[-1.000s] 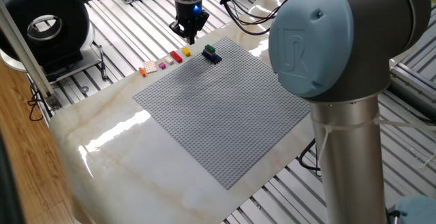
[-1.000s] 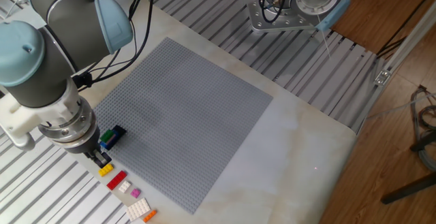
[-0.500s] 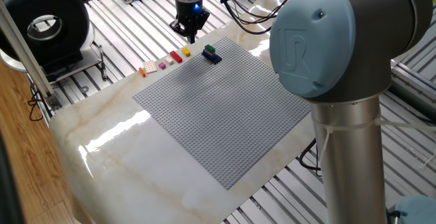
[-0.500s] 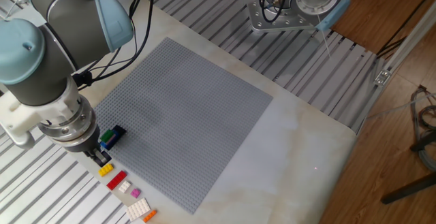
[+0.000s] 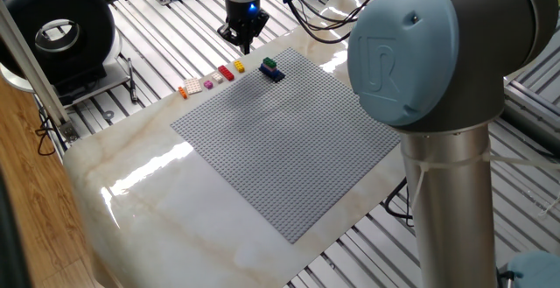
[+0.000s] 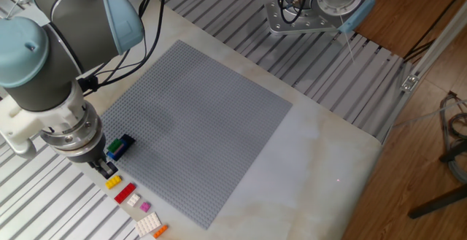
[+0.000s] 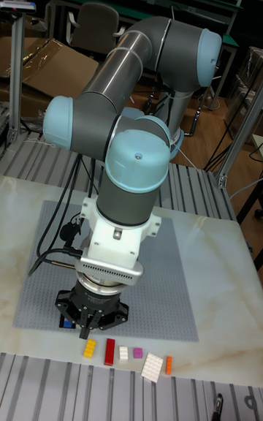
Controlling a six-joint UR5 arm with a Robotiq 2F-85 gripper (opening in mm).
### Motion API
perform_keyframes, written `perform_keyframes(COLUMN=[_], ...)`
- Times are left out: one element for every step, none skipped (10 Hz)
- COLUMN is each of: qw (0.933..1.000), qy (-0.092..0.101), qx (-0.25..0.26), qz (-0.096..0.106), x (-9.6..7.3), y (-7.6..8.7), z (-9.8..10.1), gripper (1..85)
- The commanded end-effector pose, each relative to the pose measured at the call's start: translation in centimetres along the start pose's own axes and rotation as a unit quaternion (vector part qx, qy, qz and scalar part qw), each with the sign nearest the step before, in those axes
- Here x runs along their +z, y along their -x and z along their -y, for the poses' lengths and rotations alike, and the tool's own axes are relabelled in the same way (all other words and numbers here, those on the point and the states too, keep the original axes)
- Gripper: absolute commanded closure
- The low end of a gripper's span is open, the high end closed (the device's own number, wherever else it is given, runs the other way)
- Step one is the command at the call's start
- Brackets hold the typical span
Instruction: Stack small Lego blocks one on top of the other
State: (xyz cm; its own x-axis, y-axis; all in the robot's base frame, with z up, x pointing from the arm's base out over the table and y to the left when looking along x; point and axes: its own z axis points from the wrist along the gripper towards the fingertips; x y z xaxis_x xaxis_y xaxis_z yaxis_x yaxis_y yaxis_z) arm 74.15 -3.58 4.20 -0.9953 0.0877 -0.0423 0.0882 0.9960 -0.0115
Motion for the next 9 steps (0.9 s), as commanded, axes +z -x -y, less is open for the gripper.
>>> perform_keyframes(qw=[1.0000,1.0000,1.0000,1.0000,1.0000,0.9999,0.9999,0.9998,0.9997], qy=[0.003,0.004,0.004,0.006,0.006,0.010,0.013,0.016,0.018], qx=[-0.001,-0.001,-0.002,-0.002,-0.002,-0.001,0.000,0.003,0.007], qz=[0.001,0.001,0.002,0.002,0.002,0.004,0.006,0.009,0.011], x=[-0.2,-0.1,0.0,0.0,0.1,0.1,0.0,0.0,0.0], y=[0.1,0.1,0.2,0.2,0.1,0.2,0.3,0.4,0.5], z=[0.0,0.0,-0.1,-0.2,-0.3,-0.5,-0.7,-0.9,-1.0], gripper=[74.7,74.7,74.7,74.7,74.7,74.7,74.7,74.7,74.7])
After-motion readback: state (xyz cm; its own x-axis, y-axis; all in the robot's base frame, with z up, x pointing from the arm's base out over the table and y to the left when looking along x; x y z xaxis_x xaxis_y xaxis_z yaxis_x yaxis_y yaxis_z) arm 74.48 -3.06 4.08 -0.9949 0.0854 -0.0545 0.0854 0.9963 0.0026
